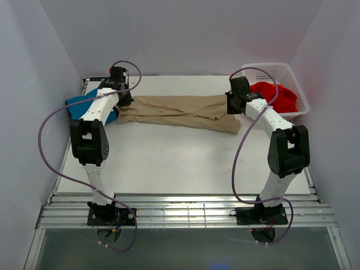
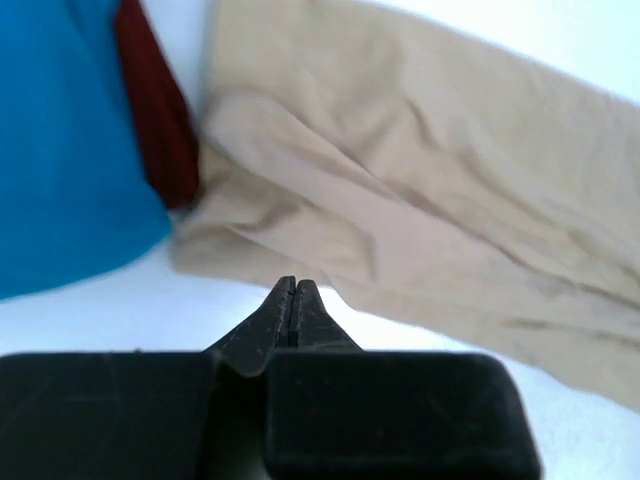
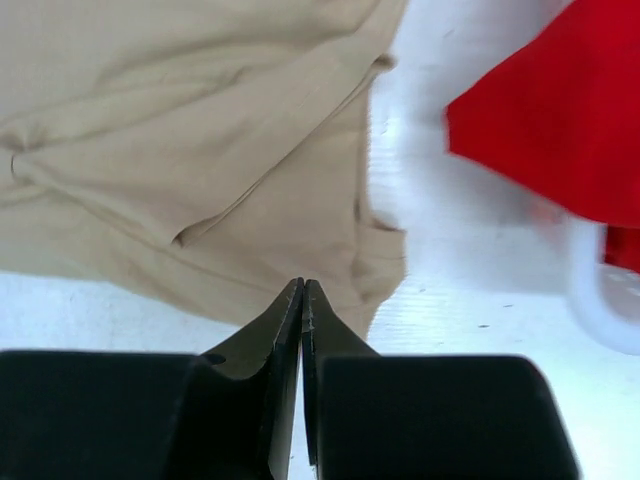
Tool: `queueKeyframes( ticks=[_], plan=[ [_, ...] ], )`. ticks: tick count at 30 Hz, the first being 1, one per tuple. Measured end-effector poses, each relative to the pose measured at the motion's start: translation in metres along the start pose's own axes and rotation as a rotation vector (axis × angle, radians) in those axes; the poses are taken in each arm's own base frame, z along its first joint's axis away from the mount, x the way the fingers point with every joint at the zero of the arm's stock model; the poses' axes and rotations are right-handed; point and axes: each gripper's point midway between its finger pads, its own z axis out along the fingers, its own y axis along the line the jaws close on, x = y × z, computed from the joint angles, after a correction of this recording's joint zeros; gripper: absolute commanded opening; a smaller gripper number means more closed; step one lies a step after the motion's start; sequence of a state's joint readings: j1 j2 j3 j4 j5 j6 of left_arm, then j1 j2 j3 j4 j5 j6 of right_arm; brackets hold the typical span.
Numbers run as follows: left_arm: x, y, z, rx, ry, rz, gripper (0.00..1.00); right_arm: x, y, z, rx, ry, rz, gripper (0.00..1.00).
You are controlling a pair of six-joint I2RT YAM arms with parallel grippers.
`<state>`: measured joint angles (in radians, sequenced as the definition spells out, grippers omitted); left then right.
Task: Fold and stack the t-shirts
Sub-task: Fold the tshirt
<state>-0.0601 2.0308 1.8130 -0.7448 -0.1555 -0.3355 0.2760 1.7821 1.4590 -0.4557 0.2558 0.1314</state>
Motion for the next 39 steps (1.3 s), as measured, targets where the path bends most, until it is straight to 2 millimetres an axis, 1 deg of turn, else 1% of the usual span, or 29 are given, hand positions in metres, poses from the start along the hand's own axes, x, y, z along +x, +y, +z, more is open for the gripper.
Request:
queueKeyframes(
  ticks=[2, 4, 5, 7, 8, 10, 12, 15, 27, 31, 36, 39],
  plan=[
    [0.021, -0.013, -0.002, 0.021, 0.024, 0.034, 0.00, 0.016, 0.010, 0.007, -0.041, 0.043, -0.002, 0.08],
    [0.043, -0.019, 0.002, 0.028, 0.063, 0.058, 0.00, 0.030, 0.019, 0.016, -0.081, 0.086, 0.001, 0.08],
    [0.053, -0.018, 0.006, 0.024, 0.082, 0.063, 0.00, 0.036, 0.024, 0.021, -0.102, 0.105, 0.003, 0.08],
    [0.073, -0.008, 0.014, 0.003, 0.128, 0.068, 0.00, 0.045, 0.029, 0.030, -0.125, 0.135, 0.005, 0.08],
    [0.080, -0.003, 0.018, -0.011, 0.148, 0.068, 0.00, 0.051, 0.032, 0.035, -0.137, 0.157, 0.007, 0.08],
    [0.089, 0.005, 0.025, -0.033, 0.168, 0.069, 0.00, 0.061, 0.036, 0.043, -0.149, 0.188, 0.011, 0.08],
    [0.090, 0.011, 0.030, -0.052, 0.171, 0.067, 0.00, 0.071, 0.039, 0.049, -0.158, 0.217, 0.016, 0.08],
    [0.085, 0.014, 0.033, -0.069, 0.150, 0.063, 0.00, 0.078, 0.041, 0.055, -0.165, 0.240, 0.019, 0.08],
    [0.066, 0.018, 0.040, -0.103, 0.062, 0.066, 0.00, 0.087, 0.042, 0.062, -0.164, 0.267, 0.018, 0.08],
    [0.068, 0.022, 0.050, -0.121, 0.062, 0.067, 0.00, 0.093, 0.041, 0.066, -0.155, 0.281, 0.015, 0.08],
    [0.085, 0.035, 0.069, -0.158, 0.101, 0.065, 0.00, 0.092, 0.037, 0.070, -0.129, 0.282, 0.014, 0.08],
    [0.084, 0.039, 0.070, -0.169, 0.091, 0.059, 0.00, 0.092, 0.033, 0.070, -0.110, 0.282, 0.013, 0.08]
  ],
)
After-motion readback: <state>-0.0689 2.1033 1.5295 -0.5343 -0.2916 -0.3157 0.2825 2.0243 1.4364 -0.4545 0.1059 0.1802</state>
